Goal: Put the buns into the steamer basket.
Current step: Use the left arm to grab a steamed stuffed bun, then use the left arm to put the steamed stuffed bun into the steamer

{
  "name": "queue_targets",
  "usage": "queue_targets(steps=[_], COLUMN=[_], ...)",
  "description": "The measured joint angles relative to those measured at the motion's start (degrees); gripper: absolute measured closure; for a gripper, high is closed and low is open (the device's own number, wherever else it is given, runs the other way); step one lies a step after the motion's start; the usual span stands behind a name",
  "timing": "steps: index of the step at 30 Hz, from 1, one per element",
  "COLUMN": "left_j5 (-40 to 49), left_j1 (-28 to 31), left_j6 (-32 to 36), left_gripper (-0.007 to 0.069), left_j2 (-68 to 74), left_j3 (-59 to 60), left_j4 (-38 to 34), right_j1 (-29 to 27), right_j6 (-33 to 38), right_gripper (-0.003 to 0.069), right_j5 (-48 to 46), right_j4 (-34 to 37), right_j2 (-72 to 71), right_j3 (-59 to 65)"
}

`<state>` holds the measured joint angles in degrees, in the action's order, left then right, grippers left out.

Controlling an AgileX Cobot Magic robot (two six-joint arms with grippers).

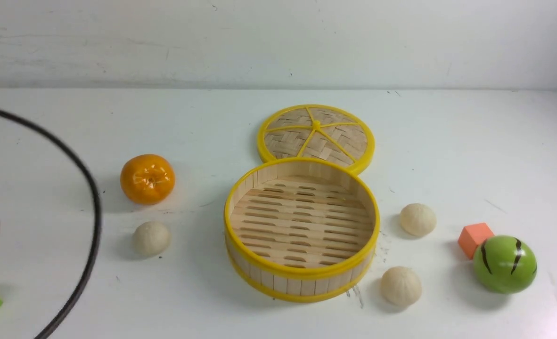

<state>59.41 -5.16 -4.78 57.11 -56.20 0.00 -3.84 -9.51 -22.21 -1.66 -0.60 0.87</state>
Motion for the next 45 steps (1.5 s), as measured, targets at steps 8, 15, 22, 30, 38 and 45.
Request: queue_targets(steps=[8,15,22,30,38,45], left_j5=[-3.6,-12.9,-22.8,-27.7,-19.1,-13.3], left_j1=[-6.6,-7.0,-7.0,-7.0,-9.6,-20.0], left_j6=[-0.2,-3.2,-3.9,-4.0,-0.4,2.1], left_gripper=[0.0350,0.0050,0.0082,0.0302,0.0631,0.0631], left_j2=[16.9,31.4,41.0,47.7,45.9,42.8], left_j3=[-7.4,-9.9,-10.5,-10.6,-18.4,-33.3], left_j4=[0.0,-1.0,-1.1,-1.1,-0.8,-3.2], right_j1=[0.0,0.0,0.0,0.0,0.0,0.0], right_j6=[0.0,0.0,0.0,0.0,0.0,0.0], right_gripper=[0.0479,0.0471,0.0461,0.0451,0.0442,0.0435], right_j5=[0.0,0.0,0.0,0.0,0.0,0.0], right_j4=[0.0,0.0,0.0,0.0,0.0,0.0], right_j2=[0.0,0.0,0.0,0.0,0.0,0.0], right_j3=[0.0,0.0,0.0,0.0,0.0,0.0])
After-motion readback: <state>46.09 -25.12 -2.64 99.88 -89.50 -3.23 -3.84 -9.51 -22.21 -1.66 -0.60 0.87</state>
